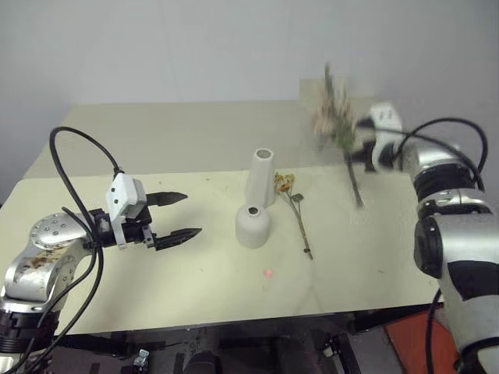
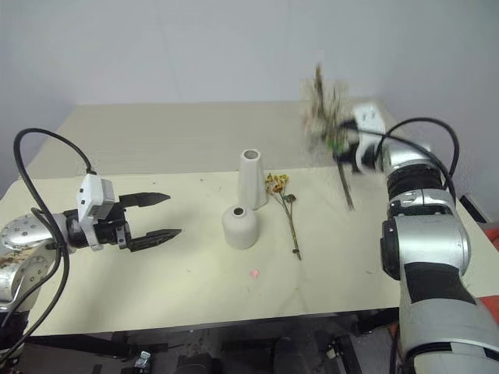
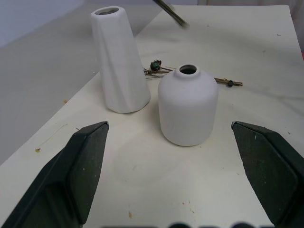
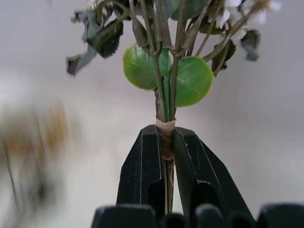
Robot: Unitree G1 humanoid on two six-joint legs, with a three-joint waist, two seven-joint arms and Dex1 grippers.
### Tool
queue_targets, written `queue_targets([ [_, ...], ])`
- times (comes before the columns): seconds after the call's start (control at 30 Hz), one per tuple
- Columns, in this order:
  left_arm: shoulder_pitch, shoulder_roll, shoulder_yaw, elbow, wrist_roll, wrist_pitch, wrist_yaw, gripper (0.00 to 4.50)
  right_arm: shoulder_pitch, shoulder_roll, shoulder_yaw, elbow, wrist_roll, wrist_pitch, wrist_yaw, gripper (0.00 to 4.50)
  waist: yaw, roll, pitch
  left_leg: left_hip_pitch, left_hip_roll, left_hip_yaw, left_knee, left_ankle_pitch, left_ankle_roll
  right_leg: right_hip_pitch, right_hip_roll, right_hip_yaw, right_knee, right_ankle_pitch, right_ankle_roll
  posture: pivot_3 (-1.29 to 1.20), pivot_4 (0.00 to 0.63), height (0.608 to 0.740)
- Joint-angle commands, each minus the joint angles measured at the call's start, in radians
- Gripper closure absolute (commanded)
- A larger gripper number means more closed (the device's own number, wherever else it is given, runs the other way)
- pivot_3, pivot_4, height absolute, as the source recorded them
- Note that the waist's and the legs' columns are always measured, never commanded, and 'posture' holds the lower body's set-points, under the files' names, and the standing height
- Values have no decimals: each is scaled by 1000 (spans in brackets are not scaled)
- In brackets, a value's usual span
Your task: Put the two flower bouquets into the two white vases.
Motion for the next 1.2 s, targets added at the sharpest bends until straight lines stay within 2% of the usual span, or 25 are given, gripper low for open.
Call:
queue_targets([
  [0.03, -21, 19, 29, -2, -16, 0, -6, 0, 53, 86, -121, -180, 89, -232, -153, 4329, 4, 0, 0, 0, 0, 0, 0, 0, 0, 0, 0, 0, 1, 0, 0, 0, 150, 740],
  [0.1, -42, 22, 23, 10, -14, 1, -8, 0, 109, 174, -177, -262, 151, -369, -184, 4329, 5, -1, -1, 0, 0, -1, 0, 0, 0, 0, 0, -1, 2, 0, 0, 0, 150, 740],
  [0.2, -62, 28, 17, 17, -11, 2, -14, 0, 153, 299, -278, -360, 329, -382, -156, 4329, 5, -1, 0, 0, 0, -1, 2, 0, 0, 1, -1, 0, 3, 0, 0, 0, 150, 740],
  [0.3, -60, 34, 24, 10, -12, 8, -12, 0, 223, 368, -239, -483, 330, -428, -160, 4329, 9, 0, 0, -1, 0, -2, 1, 0, 0, -1, -1, -1, 3, 0, 0, 0, 150, 740],
  [0.37, -45, 40, 36, -5, -19, 14, -7, 0, 263, 394, -212, -579, 331, -413, -179, 4329, 10, 0, 0, -9, 0, -2, 2, 0, -1, -9, -1, -1, 4, 0, 0, 0, 150, 740],
  [0.47, -13, 45, 55, -27, -25, 21, -4, 0, 315, 406, -183, -714, 336, -363, -212, 4329, 7, 0, 0, -13, 0, -2, 2, 2, -4, -13, -1, -1, 5, 0, 0, 0, 150, 740],
  [0.73, 12, 42, 66, -37, -23, 23, 3, 0, 434, 408, -126, -986, 435, -170, -242, 4329, 5, 0, 0, -9, 0, -1, 2, 2, -4, -11, -1, 0, 6, 1, -1, 0, 150, 740],
  [0.93, 8, 32, 56, -28, -19, 15, 5, 0, 474, 424, -85, -1044, 464, -103, -258, 4329, 6, 0, 0, -9, 0, -1, 2, 2, -4, -11, 0, 0, 6, 1, -1, 0, 150, 740],
  [1.2, 9, 25, 53, -25, -15, 10, 8, 0, 485, 438, -57, -1000, 444, -127, -258, 4329, 6, 0, 0, -9, 0, -1, 2, 2, -4, -11, 0, 0, 6, 1, -1, 0, 150, 740],
])
